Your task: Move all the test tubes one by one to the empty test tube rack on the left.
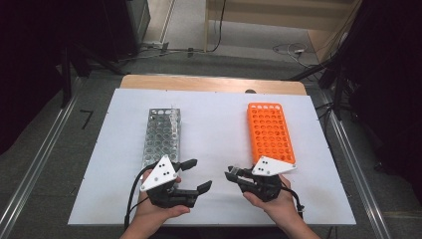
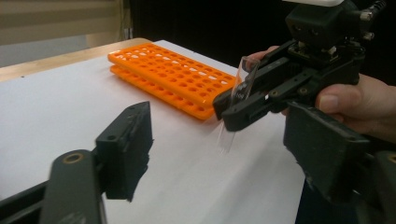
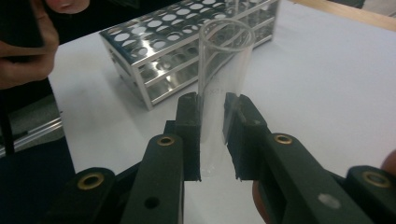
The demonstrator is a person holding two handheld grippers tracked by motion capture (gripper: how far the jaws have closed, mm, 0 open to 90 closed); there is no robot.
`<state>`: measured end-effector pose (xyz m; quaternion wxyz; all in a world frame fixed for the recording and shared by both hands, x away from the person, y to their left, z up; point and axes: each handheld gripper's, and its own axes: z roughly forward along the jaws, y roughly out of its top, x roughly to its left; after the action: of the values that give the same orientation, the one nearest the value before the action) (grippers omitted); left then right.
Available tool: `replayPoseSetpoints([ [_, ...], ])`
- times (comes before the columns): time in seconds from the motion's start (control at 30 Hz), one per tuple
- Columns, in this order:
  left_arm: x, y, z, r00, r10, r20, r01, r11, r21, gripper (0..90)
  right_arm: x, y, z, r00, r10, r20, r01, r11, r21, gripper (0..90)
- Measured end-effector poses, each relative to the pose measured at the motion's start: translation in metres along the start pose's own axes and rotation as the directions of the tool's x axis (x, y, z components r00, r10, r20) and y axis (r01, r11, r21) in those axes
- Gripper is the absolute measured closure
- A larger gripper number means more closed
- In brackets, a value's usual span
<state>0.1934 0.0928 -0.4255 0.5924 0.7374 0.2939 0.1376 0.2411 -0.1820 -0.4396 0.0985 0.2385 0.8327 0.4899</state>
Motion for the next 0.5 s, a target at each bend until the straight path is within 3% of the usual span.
replayPoseSetpoints([
  [0.2, -0.007, 0.002, 0.012, 0.9992, 0.0, 0.04, 0.0, 1.0, 0.009, 40.6, 0.012, 0.002, 0.01, 0.9992, -0.024, -0.034, 0.024, 1.0, 0.015, 73.8],
  [0.5, -0.014, 0.001, 0.023, 0.9986, 0.023, 0.049, -0.024, 0.9991, 0.035, 53.7, 0.03, 0.004, 0.02, 0.9953, -0.052, -0.082, 0.055, 0.998, 0.032, 73.8],
])
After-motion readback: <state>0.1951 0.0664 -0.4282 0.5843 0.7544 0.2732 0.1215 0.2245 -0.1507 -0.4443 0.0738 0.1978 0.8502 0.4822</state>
